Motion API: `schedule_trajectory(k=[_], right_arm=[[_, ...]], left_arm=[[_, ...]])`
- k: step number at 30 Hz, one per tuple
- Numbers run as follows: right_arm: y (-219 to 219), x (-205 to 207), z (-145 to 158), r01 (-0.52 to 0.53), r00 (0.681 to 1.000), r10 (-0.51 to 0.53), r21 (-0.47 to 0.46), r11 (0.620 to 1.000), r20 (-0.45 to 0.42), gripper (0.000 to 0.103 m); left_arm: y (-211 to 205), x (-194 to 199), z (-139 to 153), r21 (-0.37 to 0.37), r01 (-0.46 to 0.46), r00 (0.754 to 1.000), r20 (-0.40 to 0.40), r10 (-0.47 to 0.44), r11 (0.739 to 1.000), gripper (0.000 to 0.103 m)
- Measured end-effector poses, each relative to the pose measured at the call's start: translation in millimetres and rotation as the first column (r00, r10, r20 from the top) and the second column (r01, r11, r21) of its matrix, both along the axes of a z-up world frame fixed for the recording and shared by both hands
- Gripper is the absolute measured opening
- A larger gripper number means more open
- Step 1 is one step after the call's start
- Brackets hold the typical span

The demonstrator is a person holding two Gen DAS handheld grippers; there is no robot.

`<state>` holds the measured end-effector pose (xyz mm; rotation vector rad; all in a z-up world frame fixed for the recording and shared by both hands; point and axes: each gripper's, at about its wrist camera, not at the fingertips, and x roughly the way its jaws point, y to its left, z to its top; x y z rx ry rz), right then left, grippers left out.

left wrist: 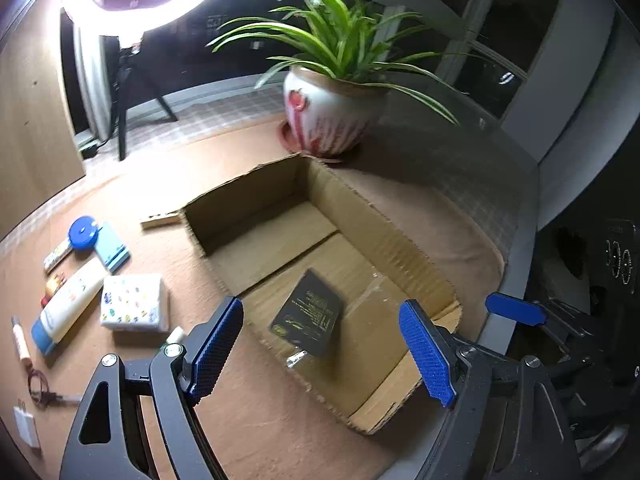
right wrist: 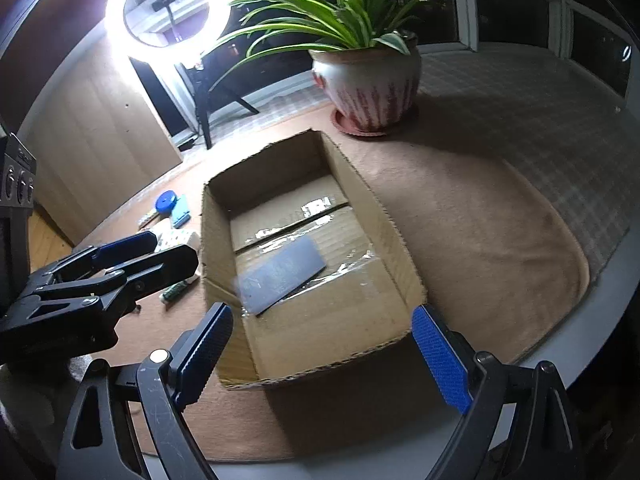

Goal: Organize objects
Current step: 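Carry the black card with the left tool and drop it into the cardboard box, then grasp the white cube with the left tool while the right tool grasps the lip balm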

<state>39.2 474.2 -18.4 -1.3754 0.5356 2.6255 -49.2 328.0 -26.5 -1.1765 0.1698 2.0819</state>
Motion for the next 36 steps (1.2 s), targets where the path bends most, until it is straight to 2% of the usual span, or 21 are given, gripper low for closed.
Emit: schedule_trajectory(k=[6,13,26,31,36], right_arm=[[-22.7,-8.2,2.5,-0.046,0.999,0.046,-0.001,0.999,-0.01,0.089],[-61.9,-20.9,4.5,-0.132,0.991,0.132,0.01,0.991,-0.01,0.089],[-132.1,-46.7,0.9,-0.253,0.967,0.253,0.021,0.967,0.016,0.089],[-153.4,-60.3,-8.3,-0.27,0.962,0.269,0.019,0.963,0.046,0.089],[-165.5,-79.4,-27.9,-0.25,0.963,0.249,-0.004,0.968,0.098,0.089]], left_arm=[[-34.1,-2.4,1.6,0.004,-0.061,0.998,0.008,0.061,0.998,0.083],[-97.5,-7.7,1.2,-0.002,-0.179,0.984,0.024,0.179,0.984,0.083],[-246.6,-17.7,-25.9,-0.044,-0.405,0.91,0.082,0.407,0.913,0.083],[-278.6,-11.2,-39.9,-0.077,-0.427,0.895,0.106,0.433,0.901,0.083],[-285.2,6.4,-59.3,-0.099,-0.402,0.898,0.154,0.413,0.91,0.083]])
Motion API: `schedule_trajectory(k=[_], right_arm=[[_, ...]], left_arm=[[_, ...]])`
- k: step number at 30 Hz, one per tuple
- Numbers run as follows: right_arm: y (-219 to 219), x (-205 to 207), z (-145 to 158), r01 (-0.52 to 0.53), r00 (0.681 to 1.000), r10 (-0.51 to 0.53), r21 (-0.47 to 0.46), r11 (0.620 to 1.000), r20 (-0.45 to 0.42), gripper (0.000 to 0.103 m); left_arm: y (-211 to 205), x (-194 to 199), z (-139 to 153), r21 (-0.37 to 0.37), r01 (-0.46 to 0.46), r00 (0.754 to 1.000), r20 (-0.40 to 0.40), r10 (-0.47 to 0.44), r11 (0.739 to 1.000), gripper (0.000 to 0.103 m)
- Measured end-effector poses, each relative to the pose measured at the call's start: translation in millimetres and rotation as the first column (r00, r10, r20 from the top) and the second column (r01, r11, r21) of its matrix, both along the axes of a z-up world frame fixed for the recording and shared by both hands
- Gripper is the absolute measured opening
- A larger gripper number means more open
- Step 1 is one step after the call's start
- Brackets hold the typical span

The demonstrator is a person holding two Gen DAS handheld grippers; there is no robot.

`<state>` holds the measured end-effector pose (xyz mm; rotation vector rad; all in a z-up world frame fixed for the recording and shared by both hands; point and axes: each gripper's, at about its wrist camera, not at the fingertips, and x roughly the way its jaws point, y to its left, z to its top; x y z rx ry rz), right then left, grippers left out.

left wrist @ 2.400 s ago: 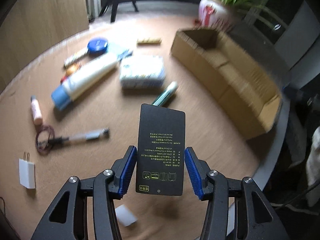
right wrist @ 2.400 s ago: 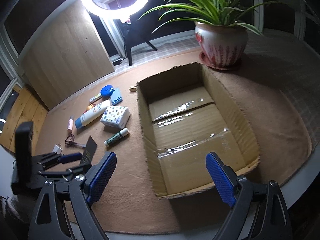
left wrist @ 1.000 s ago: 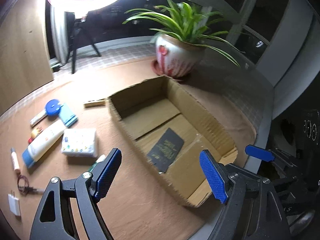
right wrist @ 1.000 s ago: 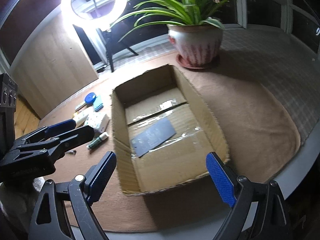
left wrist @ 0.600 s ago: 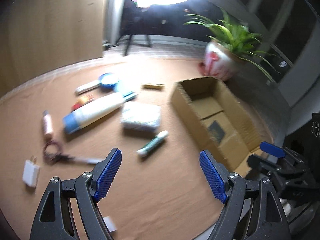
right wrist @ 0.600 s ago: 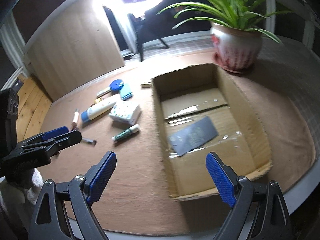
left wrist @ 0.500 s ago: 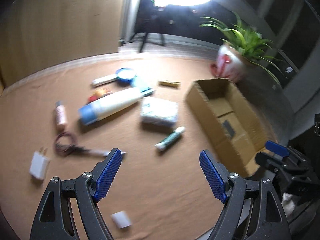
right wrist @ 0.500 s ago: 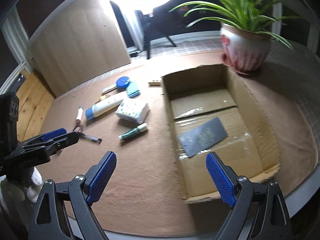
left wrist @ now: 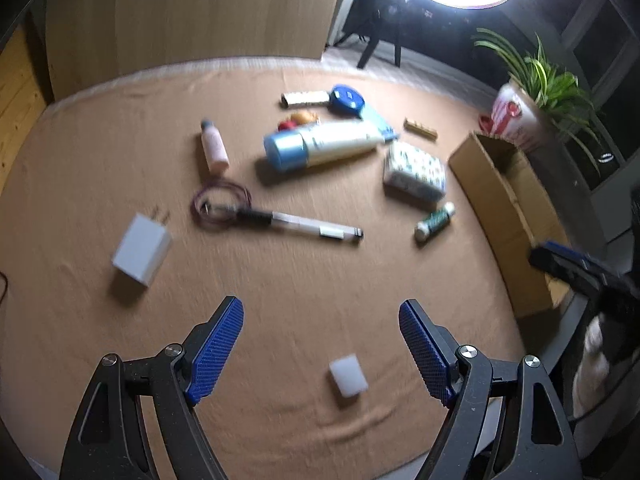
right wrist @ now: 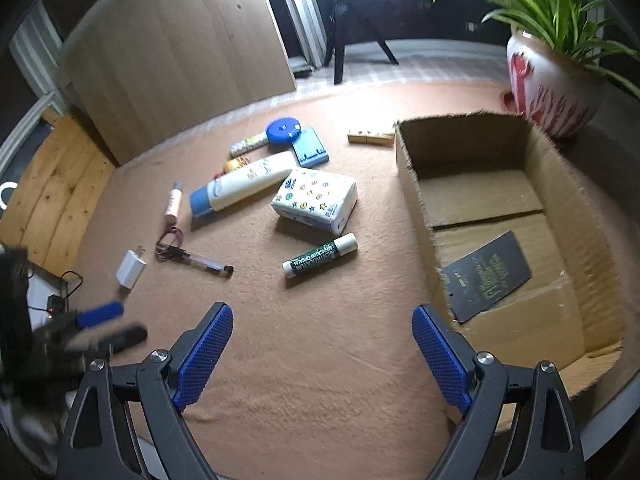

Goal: Organize objects
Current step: 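Grasp the white cube with the left tool while the right tool grasps the lip balm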

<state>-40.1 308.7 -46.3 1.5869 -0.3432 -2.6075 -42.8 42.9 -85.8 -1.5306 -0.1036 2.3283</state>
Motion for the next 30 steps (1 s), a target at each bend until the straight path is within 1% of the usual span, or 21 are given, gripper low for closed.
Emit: schedule_trajectory(k=[5,8,10,11,12,13,14,16,18,21,25,30], right_arm=[[-3.6,-20.0,-18.9,0.058,0.998,-0.058,0.014,0.998,0.035,0.089],[-2.6,-35.4,-29.5,0.086,0.994,-0.085,-0.003,0.996,0.066,0.089],[-1.7,-46.8,-36.9,0.105,0.99,-0.103,-0.021,0.994,0.092,0.088],[-1.2,-51.8,-40.6,0.116,0.988,-0.114,-0.018,0.993,0.107,0.086],[-0.8,-56.9,-44.9,0.13,0.984,-0.128,-0.009,0.992,0.124,0.08],[-0.5,-61.8,-48.4,0.146,0.979,-0.147,0.013,0.989,0.139,0.079],[-0.8,-64.8,-48.8,0.158,0.978,-0.161,0.036,0.987,0.136,0.078],[-2.6,-71.1,-48.5,0.159,0.977,-0.164,0.045,0.986,0.136,0.076],[-3.4,-74.2,-48.2,0.165,0.975,-0.17,0.051,0.985,0.141,0.075],[-6.3,-74.3,-49.4,0.16,0.973,-0.162,0.025,0.987,0.165,0.057],[-8.3,-73.3,-58.1,0.18,0.963,-0.179,0.017,0.984,0.203,0.056],[-3.4,-78.7,-66.6,0.23,0.947,-0.224,0.001,0.973,0.232,0.056]], left_arm=[[18.2,19.2,-20.8,-0.029,0.059,0.997,0.042,-0.058,0.998,0.082],[28.3,26.7,-29.8,-0.046,0.096,0.994,0.062,-0.093,0.994,0.082],[33.0,29.1,-33.6,-0.049,0.107,0.992,0.066,-0.104,0.993,0.078],[35.4,30.1,-36.1,-0.046,0.115,0.991,0.073,-0.112,0.992,0.077],[37.6,30.5,-38.3,-0.047,0.122,0.99,0.079,-0.118,0.991,0.073],[39.6,31.1,-40.6,-0.053,0.126,0.989,0.082,-0.122,0.991,0.069],[42.0,32.0,-43.5,-0.062,0.133,0.988,0.086,-0.127,0.989,0.068],[44.5,32.6,-45.9,-0.071,0.142,0.987,0.087,-0.135,0.987,0.063],[45.9,33.5,-47.4,-0.07,0.15,0.986,0.09,-0.144,0.986,0.06],[46.3,33.3,-49.4,-0.075,0.154,0.985,0.092,-0.147,0.985,0.056],[44.5,32.4,-51.9,-0.077,0.156,0.984,0.099,-0.148,0.985,0.049],[45.0,34.0,-53.9,-0.084,0.167,0.982,0.1,-0.158,0.982,0.045]])
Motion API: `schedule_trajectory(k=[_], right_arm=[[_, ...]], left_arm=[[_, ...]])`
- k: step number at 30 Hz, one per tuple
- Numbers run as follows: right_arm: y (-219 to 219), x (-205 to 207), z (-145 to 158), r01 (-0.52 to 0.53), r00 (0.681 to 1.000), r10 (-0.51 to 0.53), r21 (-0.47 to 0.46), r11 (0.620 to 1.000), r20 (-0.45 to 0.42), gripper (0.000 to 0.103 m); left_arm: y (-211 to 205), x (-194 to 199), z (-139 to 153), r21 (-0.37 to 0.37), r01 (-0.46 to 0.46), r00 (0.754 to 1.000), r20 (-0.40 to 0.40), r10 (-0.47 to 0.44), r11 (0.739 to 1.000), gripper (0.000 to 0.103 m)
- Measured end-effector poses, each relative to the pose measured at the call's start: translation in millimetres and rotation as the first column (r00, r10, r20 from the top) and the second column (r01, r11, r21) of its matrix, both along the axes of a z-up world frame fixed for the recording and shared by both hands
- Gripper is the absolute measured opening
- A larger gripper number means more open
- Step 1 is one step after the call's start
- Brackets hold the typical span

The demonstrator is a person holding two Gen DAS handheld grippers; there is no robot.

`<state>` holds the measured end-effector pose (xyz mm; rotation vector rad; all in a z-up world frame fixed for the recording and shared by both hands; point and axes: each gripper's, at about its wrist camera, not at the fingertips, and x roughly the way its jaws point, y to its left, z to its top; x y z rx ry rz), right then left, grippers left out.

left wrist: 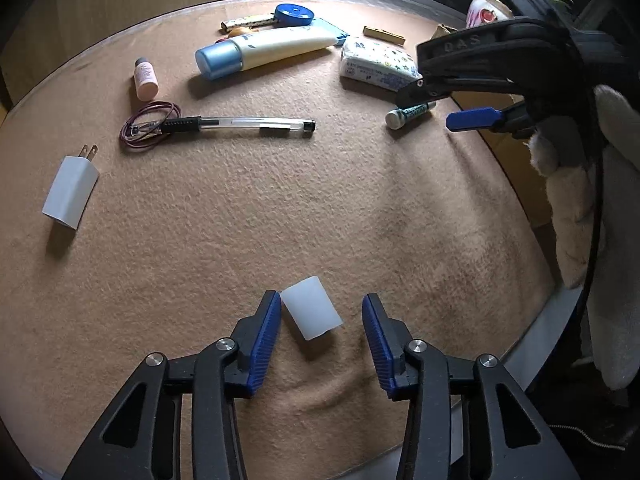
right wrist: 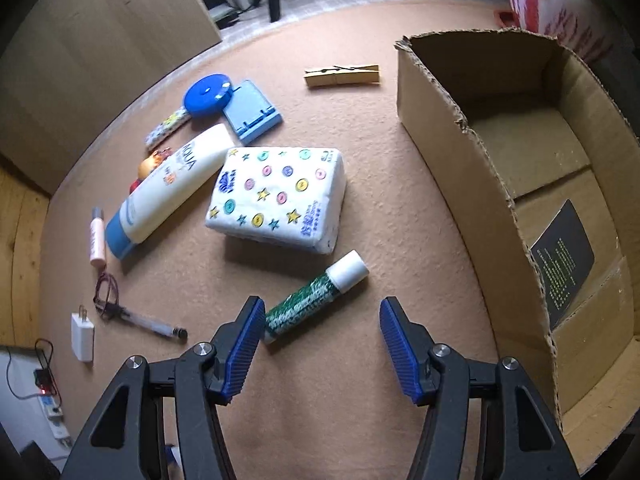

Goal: Organize objects
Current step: 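Grasp the white cube with the left tool while the right tool grasps the lip balm, then carry the cube and lip balm to the box and release both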

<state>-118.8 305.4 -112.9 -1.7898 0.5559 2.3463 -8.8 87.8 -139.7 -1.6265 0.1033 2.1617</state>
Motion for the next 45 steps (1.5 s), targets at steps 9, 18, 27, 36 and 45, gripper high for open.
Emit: schedule_trajectory(k=[9,18,27,36,45], right_arm=[[-6.3,-4.3,-2.7,-0.017,1.0,0.017,0.034,0.999,0.004,0.037],[-13.9,12.5,-3.1,-0.131,0.991,0.131,0.008,0.991,-0.008,0.014],[1.6,39.3,3.4,-0.145,0.989,0.143,-0.046,0.988,-0.041,0.014],[21.1,62.5,41.0,-0.156,0.979,0.146,-0.062,0.986,-0.14,0.014],[72.2,91.0,82.2,-0.069,0.967,0.069,0.011,0.998,-0.246,0.014]], left_arm=[[-3.2,0.5,0.0,-0.017,-0.007,1.0,-0.013,0.007,1.0,0.031],[-18.3,5.3,1.0,0.026,-0.045,0.999,-0.005,0.045,0.999,0.019],[-31.0,6.4,6.3,0.066,-0.102,0.995,0.005,0.102,0.993,0.015],[-28.7,-17.5,28.8,0.108,-0.125,0.991,-0.03,0.129,0.986,0.015],[19.8,-42.0,66.2,0.154,-0.048,0.993,-0.1,0.064,0.987,0.015]])
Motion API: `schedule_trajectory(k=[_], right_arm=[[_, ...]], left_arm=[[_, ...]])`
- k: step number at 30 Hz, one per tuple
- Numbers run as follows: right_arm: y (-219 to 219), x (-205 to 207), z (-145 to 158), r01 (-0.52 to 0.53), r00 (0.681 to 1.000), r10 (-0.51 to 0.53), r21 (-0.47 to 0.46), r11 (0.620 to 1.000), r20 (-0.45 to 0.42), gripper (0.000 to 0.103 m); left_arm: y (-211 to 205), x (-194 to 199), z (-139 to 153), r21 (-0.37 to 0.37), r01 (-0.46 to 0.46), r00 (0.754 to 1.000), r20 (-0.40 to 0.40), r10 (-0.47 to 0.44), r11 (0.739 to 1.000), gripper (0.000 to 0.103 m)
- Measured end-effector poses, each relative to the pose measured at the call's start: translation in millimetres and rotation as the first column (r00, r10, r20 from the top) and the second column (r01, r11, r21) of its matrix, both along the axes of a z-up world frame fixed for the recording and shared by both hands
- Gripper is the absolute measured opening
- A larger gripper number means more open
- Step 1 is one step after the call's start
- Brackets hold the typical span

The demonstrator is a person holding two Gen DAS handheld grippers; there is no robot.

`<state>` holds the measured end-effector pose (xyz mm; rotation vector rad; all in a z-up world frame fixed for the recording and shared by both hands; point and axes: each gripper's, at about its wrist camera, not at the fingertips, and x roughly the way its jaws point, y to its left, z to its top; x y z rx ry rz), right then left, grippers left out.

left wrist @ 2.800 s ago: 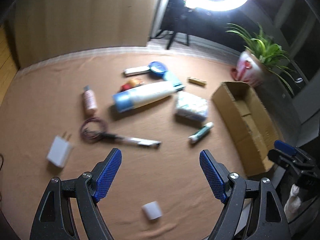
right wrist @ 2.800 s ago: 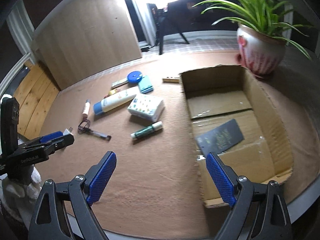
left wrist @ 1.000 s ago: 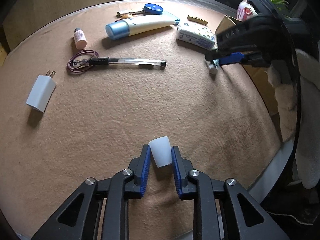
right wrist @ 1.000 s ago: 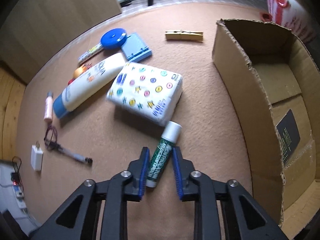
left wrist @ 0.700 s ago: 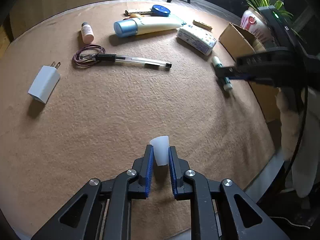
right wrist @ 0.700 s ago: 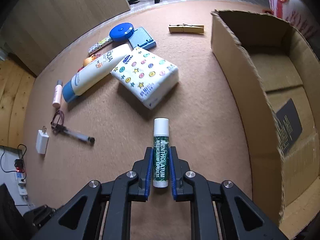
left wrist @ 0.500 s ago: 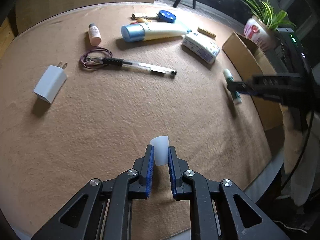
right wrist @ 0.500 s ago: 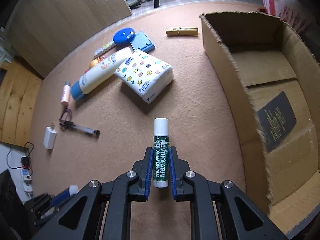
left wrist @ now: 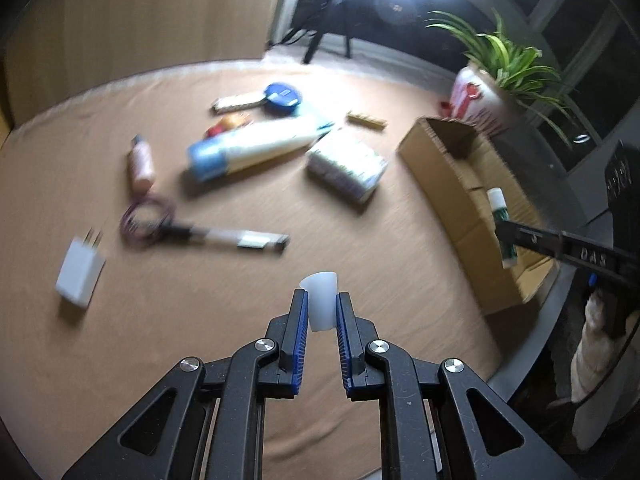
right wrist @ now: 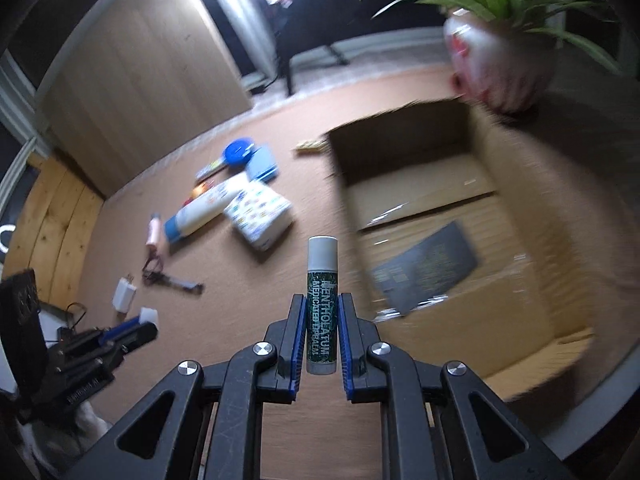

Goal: Organize objects
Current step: 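Carry the cube and lip balm to the box and release both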

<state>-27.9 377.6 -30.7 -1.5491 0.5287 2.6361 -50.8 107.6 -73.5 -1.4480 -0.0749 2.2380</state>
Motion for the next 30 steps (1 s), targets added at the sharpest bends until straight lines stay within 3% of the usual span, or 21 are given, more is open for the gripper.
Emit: schedule_trajectory(k=[11,21,26,27,29,30], right_arm=[[73.6,22.2,-1.7,0.11,0.994,-0.111,0.059,0.992,-0.002,0.014],[100.4,22.9,-18.5,0.111,0.994,-0.112,0.044,0.993,0.02,0.014],[105.8,21.6,-21.5,0.097,0.995,-0.098,0.04,0.995,0.024,0.014],[106.0,21.4,-20.8,0.087,0.996,-0.088,0.037,0.995,0.019,0.015],[105.3,20.8,-19.7,0.066,0.998,-0.067,0.033,0.997,0.019,0.033],[104.5,20.5,-18.9,0.058,0.998,-0.059,0.035,0.998,0.02,0.056]], left_arm=[[112.7,-36.0,26.8,0.034,0.127,0.99,-0.064,-0.124,0.991,0.015],[213.4,-53.3,20.9,0.036,0.19,0.979,-0.075,-0.187,0.981,0.015],[238.2,-58.2,16.9,0.02,0.191,0.979,-0.081,-0.189,0.981,0.015],[240.3,-59.3,17.6,0.018,0.188,0.979,-0.086,-0.186,0.982,0.02],[241.6,-60.6,19.3,0.023,0.184,0.979,-0.097,-0.181,0.983,0.038],[240.9,-61.4,20.5,0.023,0.174,0.981,-0.092,-0.171,0.984,0.059]])
